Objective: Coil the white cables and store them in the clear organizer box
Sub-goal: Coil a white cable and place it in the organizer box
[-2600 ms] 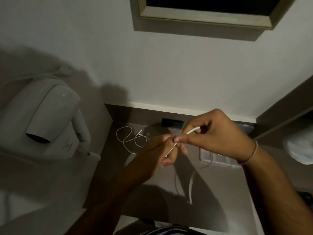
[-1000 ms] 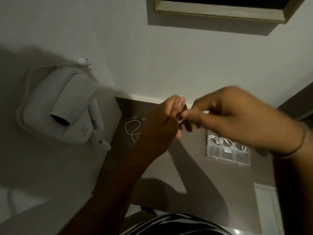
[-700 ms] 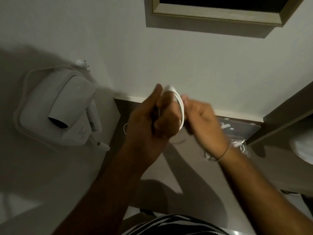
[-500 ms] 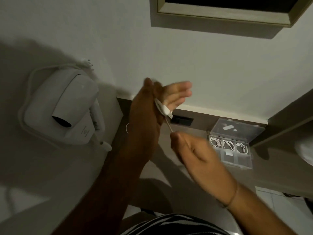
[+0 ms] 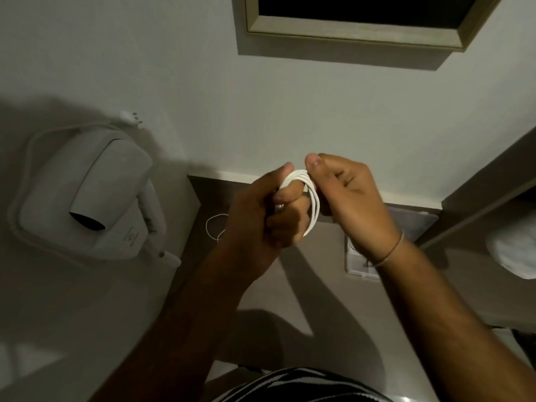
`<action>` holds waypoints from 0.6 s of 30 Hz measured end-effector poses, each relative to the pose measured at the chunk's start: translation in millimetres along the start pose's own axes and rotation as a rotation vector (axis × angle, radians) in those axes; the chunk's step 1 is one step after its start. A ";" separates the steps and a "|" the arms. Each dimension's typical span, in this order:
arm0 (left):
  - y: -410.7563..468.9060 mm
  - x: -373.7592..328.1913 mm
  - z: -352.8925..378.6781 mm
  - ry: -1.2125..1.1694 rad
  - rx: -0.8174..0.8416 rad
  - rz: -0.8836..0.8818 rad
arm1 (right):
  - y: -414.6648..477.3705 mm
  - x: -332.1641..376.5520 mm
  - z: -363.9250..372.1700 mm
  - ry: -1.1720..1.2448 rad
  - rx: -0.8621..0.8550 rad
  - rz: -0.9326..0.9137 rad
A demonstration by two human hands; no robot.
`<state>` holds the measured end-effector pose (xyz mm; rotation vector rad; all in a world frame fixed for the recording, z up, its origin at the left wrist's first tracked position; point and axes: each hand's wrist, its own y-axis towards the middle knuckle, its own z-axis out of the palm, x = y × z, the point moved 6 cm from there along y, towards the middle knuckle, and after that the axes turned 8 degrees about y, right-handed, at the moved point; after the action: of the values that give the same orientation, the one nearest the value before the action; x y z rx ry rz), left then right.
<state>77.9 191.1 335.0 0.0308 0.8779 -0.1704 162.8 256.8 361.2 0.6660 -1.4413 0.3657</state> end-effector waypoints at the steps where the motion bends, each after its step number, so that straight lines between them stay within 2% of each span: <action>1: 2.3 1.6 -0.6 -0.081 0.000 0.000 | -4.7 -9.2 3.9 0.019 -0.048 0.015; 4: 10.7 8.1 -5.0 -0.270 -0.039 0.045 | -16.9 -26.8 10.4 0.042 -0.198 0.041; 8: 14.9 19.3 -19.1 -0.332 -0.175 0.161 | -25.4 -38.7 7.5 0.093 -0.300 0.075; 14: 17.8 21.2 -33.7 -0.293 -0.310 0.261 | -35.6 -38.5 6.2 -0.060 -0.349 -0.028; 18: 20.0 21.2 -40.2 -0.317 -0.346 0.271 | -36.0 -42.8 7.6 -0.040 -0.322 0.035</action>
<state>63.7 211.8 292.2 -0.1949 0.5699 0.2271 173.6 231.2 312.1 0.3899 -1.5096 0.1422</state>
